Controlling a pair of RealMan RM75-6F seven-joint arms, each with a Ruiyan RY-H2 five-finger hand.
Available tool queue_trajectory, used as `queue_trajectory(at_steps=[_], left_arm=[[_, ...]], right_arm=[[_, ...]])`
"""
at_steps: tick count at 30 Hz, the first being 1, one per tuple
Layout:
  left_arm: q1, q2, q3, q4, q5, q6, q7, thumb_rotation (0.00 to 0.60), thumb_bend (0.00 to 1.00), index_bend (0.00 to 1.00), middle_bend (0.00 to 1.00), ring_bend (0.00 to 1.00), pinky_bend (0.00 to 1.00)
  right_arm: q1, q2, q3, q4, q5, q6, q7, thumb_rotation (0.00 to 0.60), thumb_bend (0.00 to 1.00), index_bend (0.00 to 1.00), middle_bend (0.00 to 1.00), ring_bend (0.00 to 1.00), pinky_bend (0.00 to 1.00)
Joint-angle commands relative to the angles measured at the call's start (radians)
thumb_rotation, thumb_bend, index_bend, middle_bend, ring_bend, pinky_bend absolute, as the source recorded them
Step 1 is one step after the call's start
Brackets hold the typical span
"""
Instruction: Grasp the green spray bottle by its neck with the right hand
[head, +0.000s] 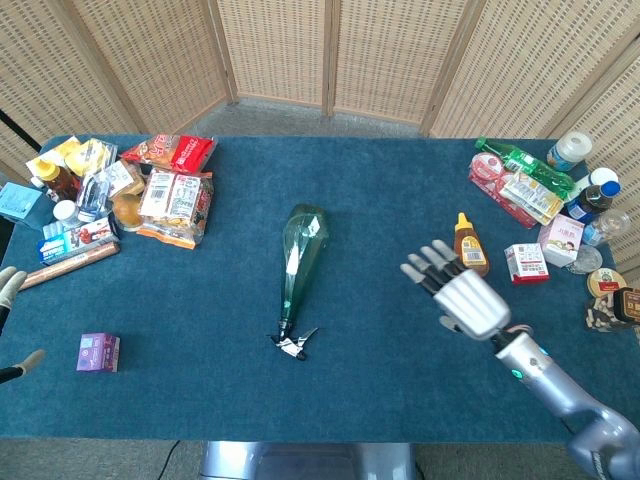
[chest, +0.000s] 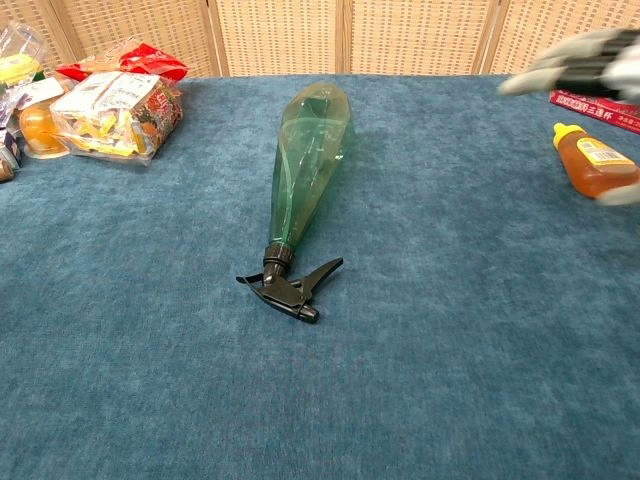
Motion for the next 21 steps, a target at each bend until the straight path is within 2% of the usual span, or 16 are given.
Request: queue_trajectory(at_steps=[1, 11, 21], left_arm=[[-0.002, -0.003, -0.004, 0.004, -0.009, -0.009, 0.000, 0.600, 0.00, 0.00, 0.00, 0.00, 0.00], [-0.007, -0.013, -0.016, 0.014, -0.030, -0.036, 0.005, 0.600, 0.00, 0.00, 0.00, 0.00, 0.00], [-0.003, -0.012, -0.021, 0.009, -0.025, -0.034, 0.007, 0.600, 0.00, 0.00, 0.00, 0.00, 0.00]], right_arm=[[0.089, -0.052, 0.013, 0.006, -0.043, -0.071, -0.031, 0.600, 0.00, 0.00, 0.00, 0.00, 0.00], [0.298, -0.188, 0.022, 0.034, -0.133, -0.170, -0.049, 0.600, 0.00, 0.00, 0.00, 0.00, 0.00], [0.467, -0.325, 0.030, 0.156, -0.159, -0.208, 0.002, 0.600, 0.00, 0.00, 0.00, 0.00, 0.00]])
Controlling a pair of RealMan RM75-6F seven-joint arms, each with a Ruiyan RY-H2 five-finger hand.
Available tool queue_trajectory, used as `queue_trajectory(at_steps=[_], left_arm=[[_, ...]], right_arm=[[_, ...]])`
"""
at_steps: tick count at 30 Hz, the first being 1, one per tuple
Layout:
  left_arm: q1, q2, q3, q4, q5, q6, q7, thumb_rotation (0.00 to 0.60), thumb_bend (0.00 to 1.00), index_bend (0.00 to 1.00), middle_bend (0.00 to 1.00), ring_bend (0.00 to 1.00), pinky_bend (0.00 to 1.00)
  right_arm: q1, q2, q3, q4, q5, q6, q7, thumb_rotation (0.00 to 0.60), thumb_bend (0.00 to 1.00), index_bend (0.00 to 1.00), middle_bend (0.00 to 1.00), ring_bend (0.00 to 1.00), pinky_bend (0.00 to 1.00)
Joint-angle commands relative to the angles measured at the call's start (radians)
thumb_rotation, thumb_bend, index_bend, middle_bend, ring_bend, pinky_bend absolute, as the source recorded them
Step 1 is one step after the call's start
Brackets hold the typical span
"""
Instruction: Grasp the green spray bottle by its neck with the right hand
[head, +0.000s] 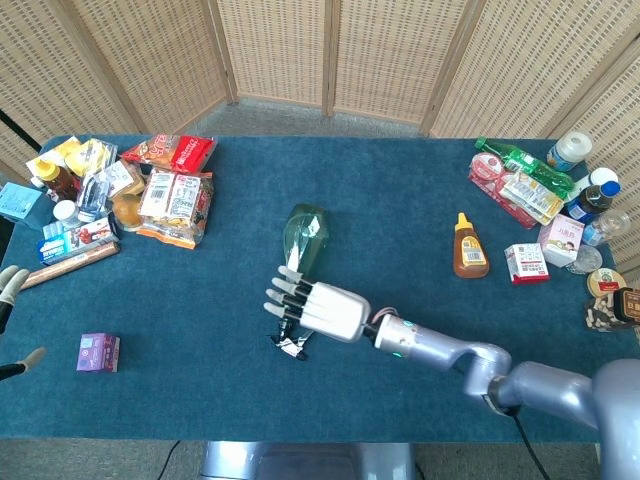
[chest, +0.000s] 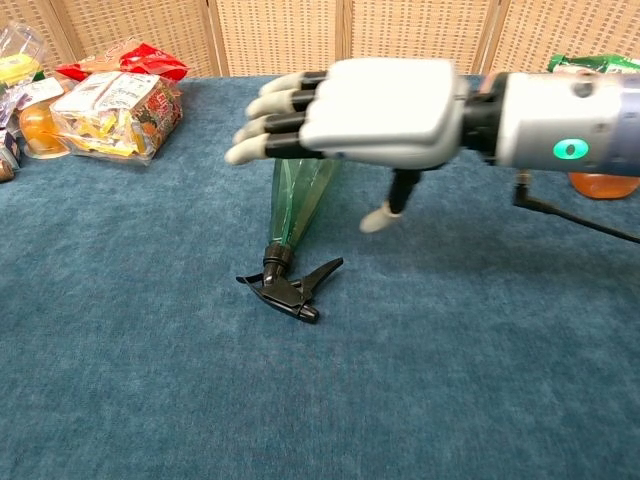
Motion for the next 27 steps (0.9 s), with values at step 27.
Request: queue_trajectory(at_steps=[27], left_arm=[[0.003, 0.005, -0.017, 0.005, -0.025, -0.017, -0.031, 0.600, 0.00, 0.00, 0.00, 0.00, 0.00]], right_arm=[[0.214, -0.305, -0.168, 0.523, -0.049, 0.074, 0.141, 0.600, 0.00, 0.00, 0.00, 0.00, 0.00]])
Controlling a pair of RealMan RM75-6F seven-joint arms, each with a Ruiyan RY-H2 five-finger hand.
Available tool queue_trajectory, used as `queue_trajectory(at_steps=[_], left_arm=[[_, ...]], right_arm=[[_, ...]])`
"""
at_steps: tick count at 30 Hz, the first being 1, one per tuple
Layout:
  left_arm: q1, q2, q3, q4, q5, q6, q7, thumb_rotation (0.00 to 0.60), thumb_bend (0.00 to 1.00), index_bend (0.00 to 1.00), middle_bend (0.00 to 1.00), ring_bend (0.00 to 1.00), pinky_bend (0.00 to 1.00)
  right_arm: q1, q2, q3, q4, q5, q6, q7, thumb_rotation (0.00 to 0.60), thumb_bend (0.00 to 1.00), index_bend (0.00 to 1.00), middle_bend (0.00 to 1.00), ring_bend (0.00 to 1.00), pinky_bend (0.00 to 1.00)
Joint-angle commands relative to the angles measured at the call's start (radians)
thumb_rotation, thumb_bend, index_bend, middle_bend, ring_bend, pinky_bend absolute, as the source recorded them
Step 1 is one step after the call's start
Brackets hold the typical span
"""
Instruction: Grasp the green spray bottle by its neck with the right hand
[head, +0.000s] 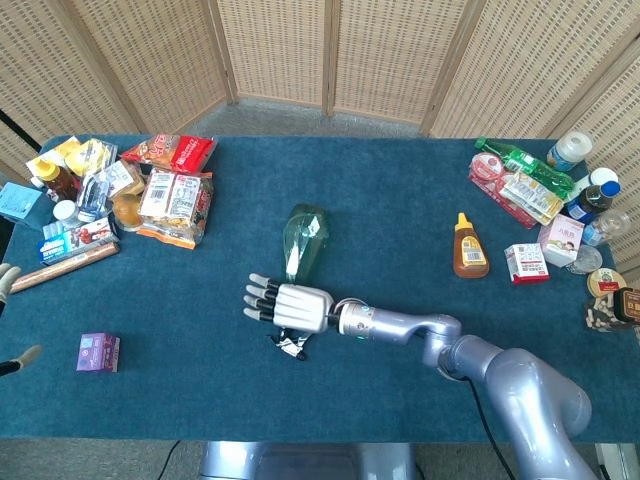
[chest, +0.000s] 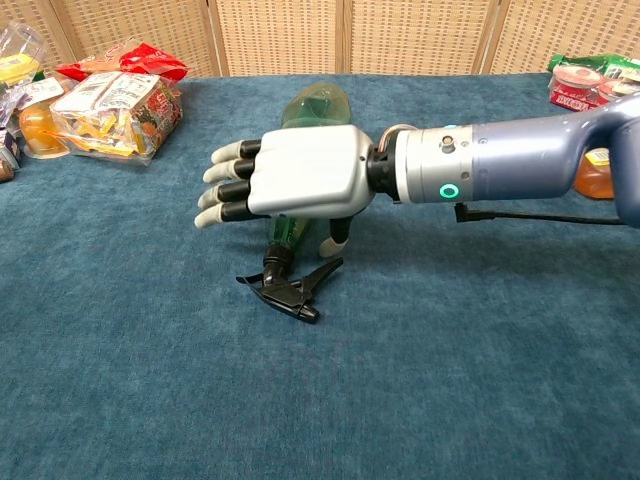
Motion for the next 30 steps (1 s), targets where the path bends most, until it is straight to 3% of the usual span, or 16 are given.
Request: queue_trajectory(at_steps=[1, 3, 5, 8, 10, 13, 23, 30], left_arm=[[0.000, 0.001, 0.000, -0.001, 0.003, 0.000, -0.003, 0.600, 0.00, 0.00, 0.00, 0.00, 0.00], [0.000, 0.002, 0.000, -0.002, 0.008, 0.002, -0.006, 0.600, 0.00, 0.00, 0.00, 0.00, 0.00], [0.002, 0.004, 0.001, -0.004, 0.012, 0.004, -0.010, 0.600, 0.00, 0.00, 0.00, 0.00, 0.00], [0.004, 0.006, 0.001, -0.006, 0.016, 0.009, -0.013, 0.600, 0.00, 0.00, 0.00, 0.00, 0.00], [0.005, 0.007, 0.001, -0.007, 0.018, 0.010, -0.016, 0.600, 0.00, 0.00, 0.00, 0.00, 0.00], [0.005, 0.008, 0.002, -0.008, 0.023, 0.010, -0.018, 0.600, 0.00, 0.00, 0.00, 0.00, 0.00], [0.005, 0.011, 0.005, -0.016, 0.045, 0.015, -0.026, 0.600, 0.00, 0.00, 0.00, 0.00, 0.00], [0.008, 0.016, 0.010, -0.024, 0.073, 0.026, -0.035, 0.600, 0.00, 0.00, 0.00, 0.00, 0.00]], right_arm=[[0.006, -0.021, -0.016, 0.016, -0.006, 0.009, -0.029, 0.600, 0.00, 0.00, 0.00, 0.00, 0.00], [0.006, -0.038, -0.020, 0.027, -0.003, 0.015, -0.052, 0.600, 0.00, 0.03, 0.00, 0.00, 0.00], [0.005, -0.050, -0.023, 0.036, 0.000, 0.028, -0.059, 0.600, 0.00, 0.15, 0.01, 0.00, 0.00], [0.004, -0.058, -0.037, 0.045, 0.000, 0.049, -0.045, 0.600, 0.01, 0.35, 0.23, 0.02, 0.03], [0.002, -0.057, -0.048, 0.047, 0.002, 0.060, -0.032, 0.600, 0.04, 0.42, 0.36, 0.12, 0.13], [-0.004, -0.046, -0.063, 0.039, 0.008, 0.063, -0.025, 0.600, 0.09, 0.46, 0.45, 0.27, 0.24], [-0.026, 0.059, -0.074, -0.104, 0.037, 0.081, -0.075, 0.600, 0.20, 0.56, 0.68, 0.49, 0.39], [-0.031, 0.154, -0.061, -0.254, 0.056, 0.067, -0.155, 0.600, 0.24, 0.58, 0.72, 0.54, 0.40]])
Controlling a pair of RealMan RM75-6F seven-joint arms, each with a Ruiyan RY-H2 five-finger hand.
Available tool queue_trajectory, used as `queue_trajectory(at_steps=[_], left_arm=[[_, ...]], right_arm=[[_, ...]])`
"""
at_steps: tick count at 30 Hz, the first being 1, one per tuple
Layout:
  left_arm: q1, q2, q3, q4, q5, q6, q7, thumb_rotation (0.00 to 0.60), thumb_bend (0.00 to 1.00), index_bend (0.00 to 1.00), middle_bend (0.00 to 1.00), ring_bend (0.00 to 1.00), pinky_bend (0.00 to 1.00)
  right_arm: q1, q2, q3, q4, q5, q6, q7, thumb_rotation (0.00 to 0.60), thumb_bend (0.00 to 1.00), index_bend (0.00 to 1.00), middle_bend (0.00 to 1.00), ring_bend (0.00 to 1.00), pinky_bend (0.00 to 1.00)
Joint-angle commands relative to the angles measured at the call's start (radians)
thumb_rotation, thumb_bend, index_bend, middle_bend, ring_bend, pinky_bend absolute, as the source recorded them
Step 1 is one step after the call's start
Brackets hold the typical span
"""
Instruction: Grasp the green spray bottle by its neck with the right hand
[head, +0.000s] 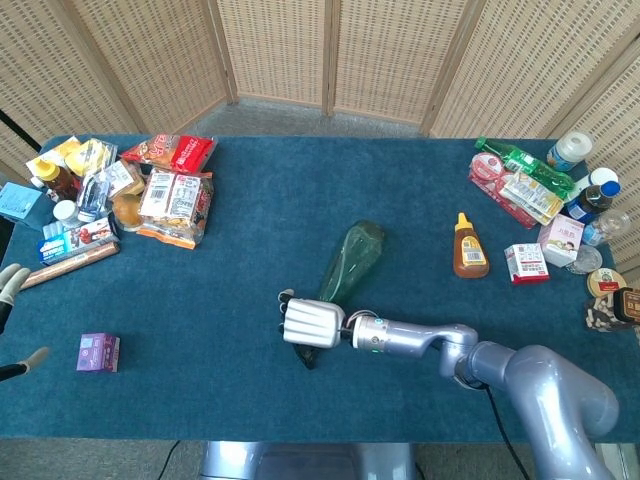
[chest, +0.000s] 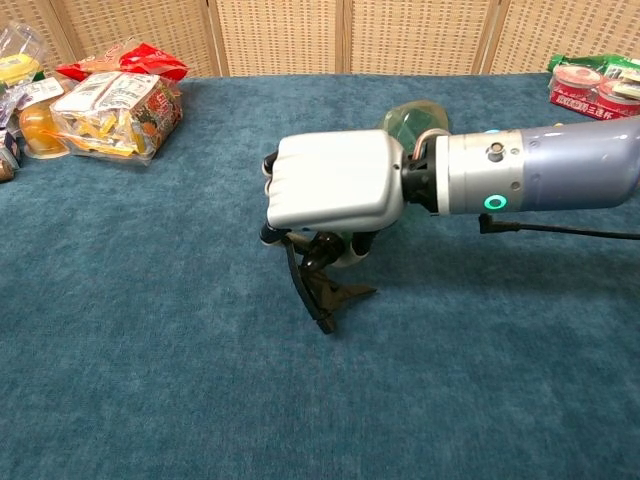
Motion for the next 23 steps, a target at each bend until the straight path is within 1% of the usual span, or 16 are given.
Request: queue_trajectory(at_steps=[1, 8, 15, 18, 23], left_arm=[[0.001, 0.003, 0.002, -0.003, 0.009, 0.005, -0.005, 0.600, 0.00, 0.00, 0.00, 0.00, 0.00], [0.007, 0.011, 0.005, -0.009, 0.027, 0.018, -0.024, 0.600, 0.00, 0.00, 0.00, 0.00, 0.00], [0.014, 0.020, 0.007, -0.011, 0.039, 0.032, -0.047, 0.600, 0.00, 0.00, 0.00, 0.00, 0.00], [0.016, 0.023, 0.010, -0.015, 0.049, 0.037, -0.049, 0.600, 0.00, 0.00, 0.00, 0.00, 0.00], [0.021, 0.027, 0.012, -0.020, 0.060, 0.046, -0.049, 0.600, 0.00, 0.00, 0.00, 0.00, 0.00]], right_arm=[[-0.003, 0.056, 0.013, -0.080, 0.013, -0.008, -0.055, 0.600, 0.24, 0.58, 0.72, 0.54, 0.40], [0.011, 0.154, 0.060, -0.253, 0.032, -0.047, -0.172, 0.600, 0.25, 0.58, 0.72, 0.54, 0.40], [0.037, 0.255, 0.146, -0.440, 0.071, -0.107, -0.304, 0.600, 0.25, 0.58, 0.72, 0.54, 0.41], [0.045, 0.284, 0.180, -0.497, 0.091, -0.130, -0.349, 0.600, 0.25, 0.58, 0.72, 0.54, 0.41], [0.048, 0.311, 0.212, -0.554, 0.115, -0.158, -0.397, 0.600, 0.25, 0.58, 0.72, 0.54, 0.41]])
